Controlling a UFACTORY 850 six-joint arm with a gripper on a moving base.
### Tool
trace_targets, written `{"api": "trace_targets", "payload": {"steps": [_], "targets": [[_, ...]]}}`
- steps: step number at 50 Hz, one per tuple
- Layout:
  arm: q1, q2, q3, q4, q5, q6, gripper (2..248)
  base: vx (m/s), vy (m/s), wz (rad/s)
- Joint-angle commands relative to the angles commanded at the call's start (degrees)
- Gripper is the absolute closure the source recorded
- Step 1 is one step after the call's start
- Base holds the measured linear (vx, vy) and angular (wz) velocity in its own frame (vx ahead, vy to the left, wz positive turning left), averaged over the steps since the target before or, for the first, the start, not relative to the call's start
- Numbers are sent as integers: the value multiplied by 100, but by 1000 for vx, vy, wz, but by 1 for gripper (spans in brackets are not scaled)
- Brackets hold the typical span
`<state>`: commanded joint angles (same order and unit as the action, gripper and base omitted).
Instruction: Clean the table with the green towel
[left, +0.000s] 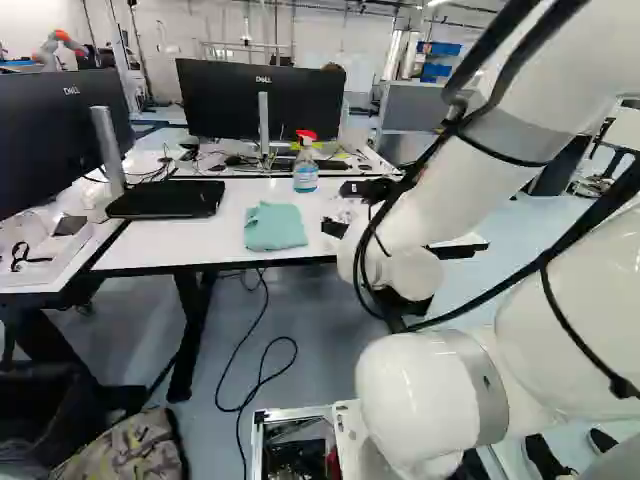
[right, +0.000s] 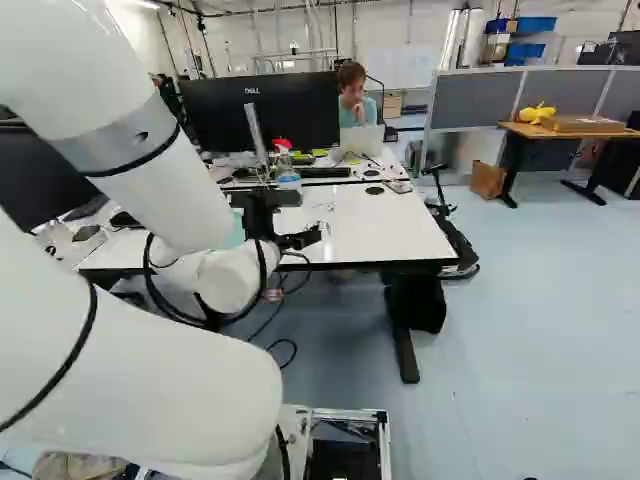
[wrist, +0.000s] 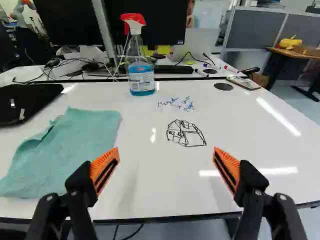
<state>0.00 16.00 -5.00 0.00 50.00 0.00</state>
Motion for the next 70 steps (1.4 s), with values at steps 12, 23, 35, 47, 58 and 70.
{"api": "trace_targets", "payload": {"steps": [12, 23, 35, 47, 58, 70], "targets": [[0, 0, 0, 0, 0, 0, 3, 0, 0, 0], [7, 114, -2, 0, 0, 0, 3, 0, 0, 0], [139, 3, -267, 0, 0, 0, 3, 0, 0, 0], [368, -63, -498, 0, 0, 0, 3, 0, 0, 0], [606, -83, -672, 0, 0, 0, 3, 0, 0, 0], [863, -244, -839, 0, 0, 0, 3, 0, 0, 0]]}}
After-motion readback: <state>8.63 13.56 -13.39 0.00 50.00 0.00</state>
